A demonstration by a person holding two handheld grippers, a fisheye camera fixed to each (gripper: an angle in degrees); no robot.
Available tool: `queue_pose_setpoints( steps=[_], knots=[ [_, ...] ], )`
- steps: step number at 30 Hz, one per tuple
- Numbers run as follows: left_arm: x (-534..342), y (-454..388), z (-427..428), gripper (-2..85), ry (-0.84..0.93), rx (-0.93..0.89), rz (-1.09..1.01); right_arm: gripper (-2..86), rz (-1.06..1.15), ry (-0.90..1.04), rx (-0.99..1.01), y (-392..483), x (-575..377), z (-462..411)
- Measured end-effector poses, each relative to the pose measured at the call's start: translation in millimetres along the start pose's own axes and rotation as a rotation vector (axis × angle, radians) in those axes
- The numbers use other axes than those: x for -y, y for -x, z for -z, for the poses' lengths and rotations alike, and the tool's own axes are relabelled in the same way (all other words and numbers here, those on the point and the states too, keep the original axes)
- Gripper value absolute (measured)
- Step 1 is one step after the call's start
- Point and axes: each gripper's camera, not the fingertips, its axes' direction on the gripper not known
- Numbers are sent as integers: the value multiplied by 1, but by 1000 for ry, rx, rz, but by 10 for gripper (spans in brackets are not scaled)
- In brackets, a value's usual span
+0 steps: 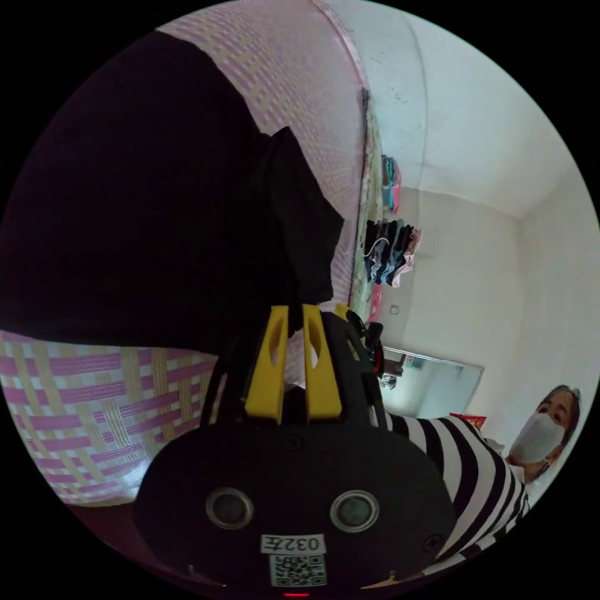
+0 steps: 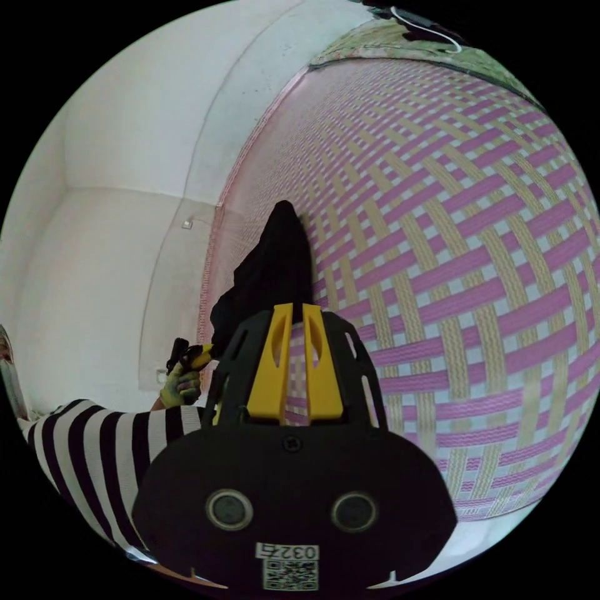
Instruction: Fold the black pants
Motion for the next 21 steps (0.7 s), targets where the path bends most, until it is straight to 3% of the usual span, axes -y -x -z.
queue_pose_setpoints(
  steps=[4, 9, 15, 17, 21],
  knots=[
    [3, 20, -15, -4, 66, 211, 22, 68, -71, 33, 78, -18, 5, -5],
    [2, 38, -18, 2, 60, 87, 91, 86, -96, 81, 136, -25, 11, -16],
    [-18, -3, 2, -9, -135, 307, -65, 104, -96, 102, 158, -25, 18, -25],
    [-11, -17, -14, -13, -78, 283, -173, 110, -97, 133, 169, -24, 19, -34],
    [1, -15, -39, -10, 7, 330, -161, 98, -98, 155, 184, -23, 20, -47]
  ],
)
